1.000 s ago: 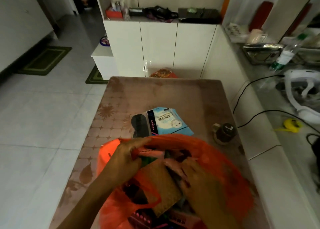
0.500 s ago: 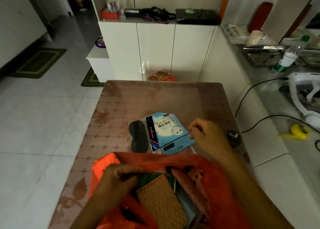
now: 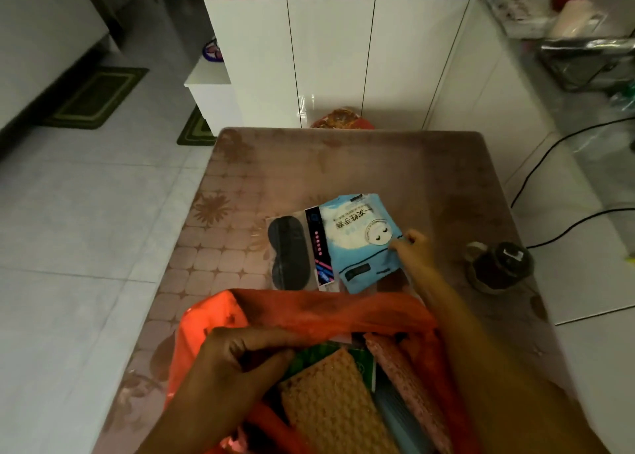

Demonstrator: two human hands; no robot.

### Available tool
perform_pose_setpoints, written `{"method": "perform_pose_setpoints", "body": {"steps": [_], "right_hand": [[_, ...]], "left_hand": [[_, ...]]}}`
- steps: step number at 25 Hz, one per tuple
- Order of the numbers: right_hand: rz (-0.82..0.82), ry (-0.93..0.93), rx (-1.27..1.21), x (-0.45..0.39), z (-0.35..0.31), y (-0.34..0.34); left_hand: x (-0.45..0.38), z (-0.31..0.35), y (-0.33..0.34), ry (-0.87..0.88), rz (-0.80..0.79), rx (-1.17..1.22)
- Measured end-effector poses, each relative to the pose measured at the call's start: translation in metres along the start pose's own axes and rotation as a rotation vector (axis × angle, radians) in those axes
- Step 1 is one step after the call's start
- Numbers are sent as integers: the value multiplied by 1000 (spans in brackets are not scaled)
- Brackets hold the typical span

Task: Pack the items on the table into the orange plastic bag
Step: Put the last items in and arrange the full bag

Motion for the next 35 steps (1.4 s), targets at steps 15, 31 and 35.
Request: {"method": "perform_pose_setpoints", "body": {"steps": [15,31,35], "right_hand": [[-188,-112,-475,194,-114,-132],[-583,-872,999,305,-72,1],[-702,-778,739,284,-80,-7]], "left_hand": [[18,40,-19,394,-7,-397],[24,-6,-22,358,56,-579],[16,-18,8,334,58,-633]]}}
Point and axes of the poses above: each hand's wrist, its own x-axis away from the middle knuckle, its own y-axis out of the palm, z = x × y, the point moved 3 cm from there along -x, towards the middle knuckle, and after that the axes turned 13 degrees about -y, right-handed, at the moved point
